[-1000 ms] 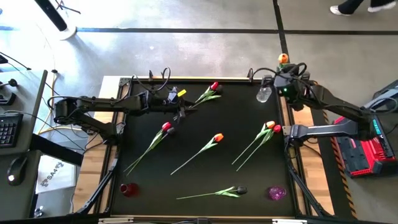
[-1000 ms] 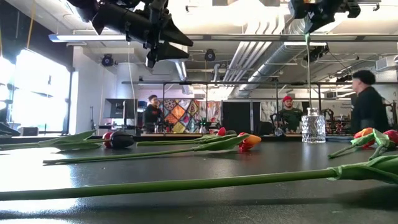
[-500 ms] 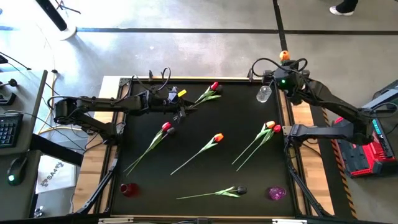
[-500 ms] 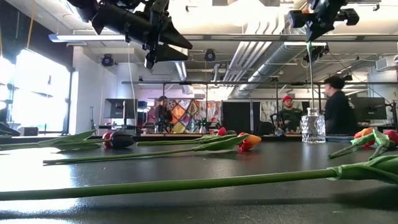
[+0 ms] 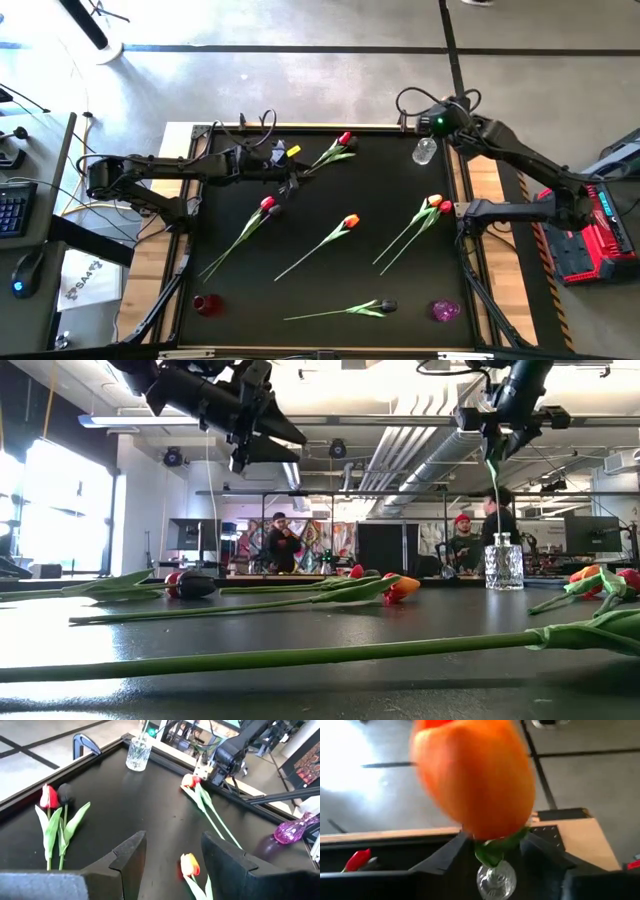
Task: Sort flowers into vase by color
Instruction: Put the top orange tulip into the transparent flower vase
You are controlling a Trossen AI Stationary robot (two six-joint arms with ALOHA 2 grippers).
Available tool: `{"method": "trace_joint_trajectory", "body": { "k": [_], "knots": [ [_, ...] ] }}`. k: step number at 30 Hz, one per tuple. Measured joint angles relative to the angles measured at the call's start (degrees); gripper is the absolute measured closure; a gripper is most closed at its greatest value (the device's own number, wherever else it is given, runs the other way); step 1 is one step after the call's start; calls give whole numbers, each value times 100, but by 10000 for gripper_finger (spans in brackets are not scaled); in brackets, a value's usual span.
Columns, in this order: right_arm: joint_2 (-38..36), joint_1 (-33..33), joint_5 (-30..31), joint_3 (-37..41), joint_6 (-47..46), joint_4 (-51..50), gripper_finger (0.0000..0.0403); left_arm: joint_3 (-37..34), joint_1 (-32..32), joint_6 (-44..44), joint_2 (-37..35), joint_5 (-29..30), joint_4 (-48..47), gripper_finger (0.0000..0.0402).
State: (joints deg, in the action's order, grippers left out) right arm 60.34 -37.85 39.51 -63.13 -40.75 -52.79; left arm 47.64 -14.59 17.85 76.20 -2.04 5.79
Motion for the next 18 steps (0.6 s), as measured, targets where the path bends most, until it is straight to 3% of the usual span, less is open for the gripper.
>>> {"method": "trace_joint_trajectory", "body": {
  "k": [5,8,14,18],
  "knots": [
    [-7,-94,-436,-471,10,-359,192,0,2,110,-1,379,-326,222],
    [-5,-117,-376,-886,38,-605,184,0,0,144,-2,492,-483,222],
    [-9,-115,-65,-1798,492,-656,183,0,0,118,-2,475,-501,222],
    [-11,-80,-413,-2290,520,-673,183,-2,0,111,-2,202,-495,222]
  ]
}}
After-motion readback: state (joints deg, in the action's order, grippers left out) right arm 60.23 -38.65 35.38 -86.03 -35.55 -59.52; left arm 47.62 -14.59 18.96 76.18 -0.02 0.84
